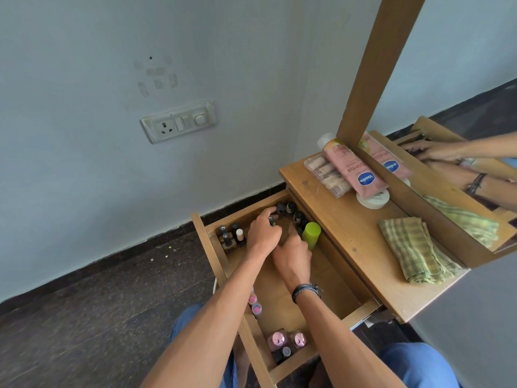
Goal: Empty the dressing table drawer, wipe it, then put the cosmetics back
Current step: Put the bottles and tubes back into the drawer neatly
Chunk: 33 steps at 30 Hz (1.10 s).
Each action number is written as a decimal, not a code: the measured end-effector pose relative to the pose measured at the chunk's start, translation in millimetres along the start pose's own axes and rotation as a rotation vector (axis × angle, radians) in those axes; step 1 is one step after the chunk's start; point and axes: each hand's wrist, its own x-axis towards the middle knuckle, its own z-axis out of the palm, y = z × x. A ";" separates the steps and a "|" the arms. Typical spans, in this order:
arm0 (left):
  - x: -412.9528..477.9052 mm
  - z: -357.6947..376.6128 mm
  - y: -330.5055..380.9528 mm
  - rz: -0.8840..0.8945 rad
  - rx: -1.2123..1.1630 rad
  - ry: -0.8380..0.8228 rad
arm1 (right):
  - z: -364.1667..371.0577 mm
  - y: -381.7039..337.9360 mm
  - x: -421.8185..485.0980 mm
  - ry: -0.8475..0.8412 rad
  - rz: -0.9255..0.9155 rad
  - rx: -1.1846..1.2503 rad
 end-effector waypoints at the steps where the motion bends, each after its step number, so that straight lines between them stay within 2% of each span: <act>1: 0.2 0.1 -0.1 0.002 -0.011 -0.002 | -0.7 -0.3 -2.6 -0.001 0.006 -0.001; 24: -3.2 -3.3 3.5 -0.062 -0.129 -0.029 | 3.4 2.0 6.1 -0.104 0.162 0.094; 33: -2.9 -4.2 5.9 -0.072 -0.127 -0.054 | 5.2 2.8 19.4 -0.122 0.099 0.052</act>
